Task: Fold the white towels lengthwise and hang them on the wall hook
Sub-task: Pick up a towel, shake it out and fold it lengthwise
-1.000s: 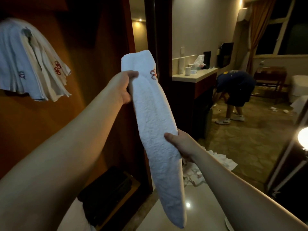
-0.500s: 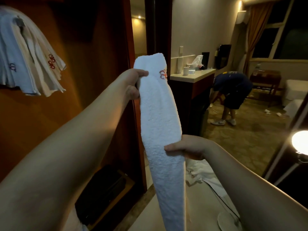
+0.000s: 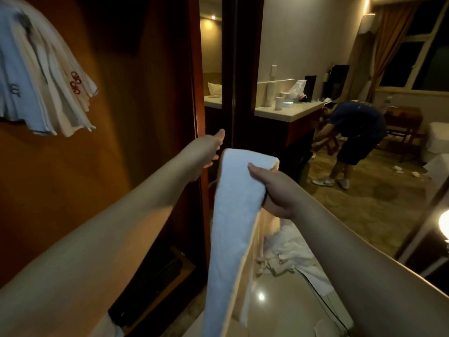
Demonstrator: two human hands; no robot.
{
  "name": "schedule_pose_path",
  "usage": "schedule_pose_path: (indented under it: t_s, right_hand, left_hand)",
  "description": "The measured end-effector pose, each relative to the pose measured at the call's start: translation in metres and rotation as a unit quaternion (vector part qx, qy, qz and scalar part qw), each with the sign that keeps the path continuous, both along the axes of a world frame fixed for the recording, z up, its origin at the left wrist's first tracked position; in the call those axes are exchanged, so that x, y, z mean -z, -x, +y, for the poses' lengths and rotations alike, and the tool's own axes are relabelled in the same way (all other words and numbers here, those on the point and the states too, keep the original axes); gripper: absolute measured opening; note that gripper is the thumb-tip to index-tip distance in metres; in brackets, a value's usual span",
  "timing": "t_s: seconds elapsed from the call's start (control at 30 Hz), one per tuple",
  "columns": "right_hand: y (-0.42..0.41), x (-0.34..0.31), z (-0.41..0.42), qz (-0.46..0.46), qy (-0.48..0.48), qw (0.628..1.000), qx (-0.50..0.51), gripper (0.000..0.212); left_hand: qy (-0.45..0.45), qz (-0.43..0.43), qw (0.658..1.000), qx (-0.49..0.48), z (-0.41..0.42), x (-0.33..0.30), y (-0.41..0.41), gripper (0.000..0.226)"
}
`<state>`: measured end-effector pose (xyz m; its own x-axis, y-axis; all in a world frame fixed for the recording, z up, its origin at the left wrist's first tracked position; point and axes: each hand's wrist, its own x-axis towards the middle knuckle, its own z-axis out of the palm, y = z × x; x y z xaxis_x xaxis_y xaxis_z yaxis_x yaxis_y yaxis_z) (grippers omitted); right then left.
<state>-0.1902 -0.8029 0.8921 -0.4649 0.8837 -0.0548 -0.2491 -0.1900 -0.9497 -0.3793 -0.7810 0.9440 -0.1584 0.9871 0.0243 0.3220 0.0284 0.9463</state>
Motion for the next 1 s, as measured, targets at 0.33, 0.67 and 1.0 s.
schedule_pose_path:
  t_s: [0.33,0.67,1.0]
  right_hand:
    - [0.072,-0.062,0.022,-0.224,-0.186,0.95,0.113,0.063]
    - [0.132,-0.138,0.023,-0.106,-0.166,0.967,0.162,0.008]
    - [0.137,-0.147,0.031,-0.078,-0.214,0.955,0.188,0.032]
  left_hand:
    - [-0.208,-0.175,0.958,-0.09,-0.07,0.054,0.017,0.044]
    - [-0.127,-0.226,0.966,-0.01,-0.057,0.048,-0.016,0.103]
    - [-0.159,-0.362,0.889,-0.229,-0.034,-0.025,0.031,0.114]
